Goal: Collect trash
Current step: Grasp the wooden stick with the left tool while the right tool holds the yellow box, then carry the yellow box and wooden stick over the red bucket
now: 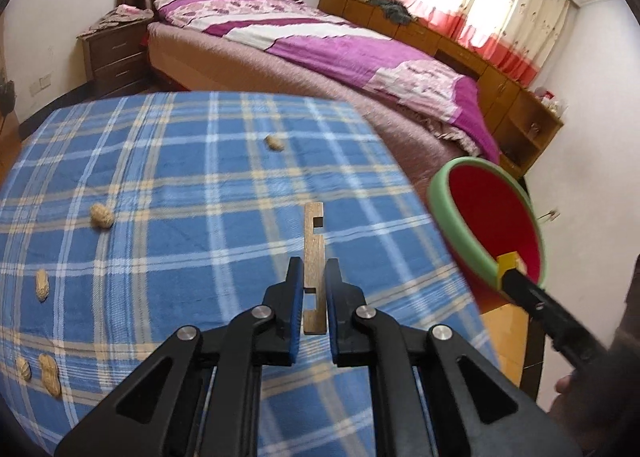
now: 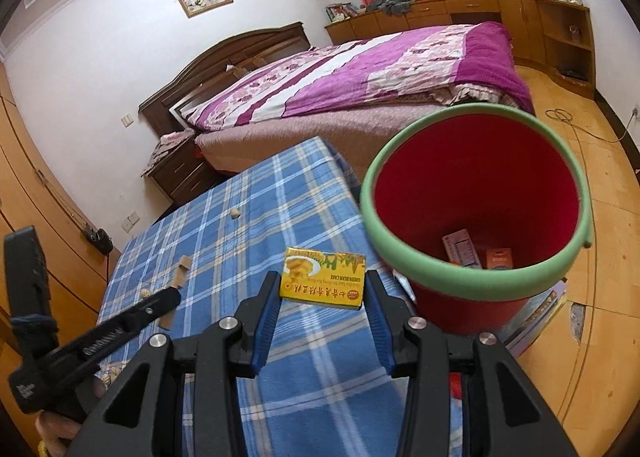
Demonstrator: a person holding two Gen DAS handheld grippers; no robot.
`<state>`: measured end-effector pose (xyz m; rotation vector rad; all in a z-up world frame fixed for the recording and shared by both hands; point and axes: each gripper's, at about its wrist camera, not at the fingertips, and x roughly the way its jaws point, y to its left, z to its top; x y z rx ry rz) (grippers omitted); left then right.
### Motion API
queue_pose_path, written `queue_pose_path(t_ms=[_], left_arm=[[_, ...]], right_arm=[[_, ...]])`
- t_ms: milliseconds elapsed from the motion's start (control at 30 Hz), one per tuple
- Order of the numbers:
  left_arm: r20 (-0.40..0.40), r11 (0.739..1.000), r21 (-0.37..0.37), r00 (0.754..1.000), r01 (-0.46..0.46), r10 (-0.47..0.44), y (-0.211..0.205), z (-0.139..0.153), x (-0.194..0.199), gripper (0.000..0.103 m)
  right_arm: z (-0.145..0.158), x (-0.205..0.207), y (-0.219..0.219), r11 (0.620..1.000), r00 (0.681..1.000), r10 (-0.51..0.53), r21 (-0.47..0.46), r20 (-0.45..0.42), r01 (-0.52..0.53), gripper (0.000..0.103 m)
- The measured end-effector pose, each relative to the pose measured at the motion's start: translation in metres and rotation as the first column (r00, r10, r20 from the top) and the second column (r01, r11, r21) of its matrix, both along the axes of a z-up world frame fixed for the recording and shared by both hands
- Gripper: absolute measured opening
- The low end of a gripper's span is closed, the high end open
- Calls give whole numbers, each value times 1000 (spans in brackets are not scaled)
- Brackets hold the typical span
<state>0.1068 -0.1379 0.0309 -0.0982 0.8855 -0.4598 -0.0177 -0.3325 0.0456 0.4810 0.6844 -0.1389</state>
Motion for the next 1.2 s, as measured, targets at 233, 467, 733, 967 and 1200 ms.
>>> queue_pose_path(t_ms=[233, 467, 733, 967, 1200], left_arm=[[32, 997, -22, 997, 67, -67, -32, 21, -10, 10], [51, 989, -32, 989, 141, -140, -73, 33, -11, 10], [73, 977, -14, 975, 213, -212, -121, 40, -9, 10], [78, 964, -2, 962, 264, -264, -153, 38, -6, 10], [70, 952, -1, 950, 306, -305, -178, 28, 0, 10]], right_arm=[[10, -14, -31, 999, 998, -50, -1, 33, 50, 45], [11, -21, -66, 995, 994, -104, 6, 40, 104, 45], [7, -25, -104, 986, 985, -166, 17, 41, 165, 45], [1, -25, -128, 979, 979, -202, 23, 30, 201, 45], [-5, -20, -139, 976, 976, -218, 19, 15, 217, 45]])
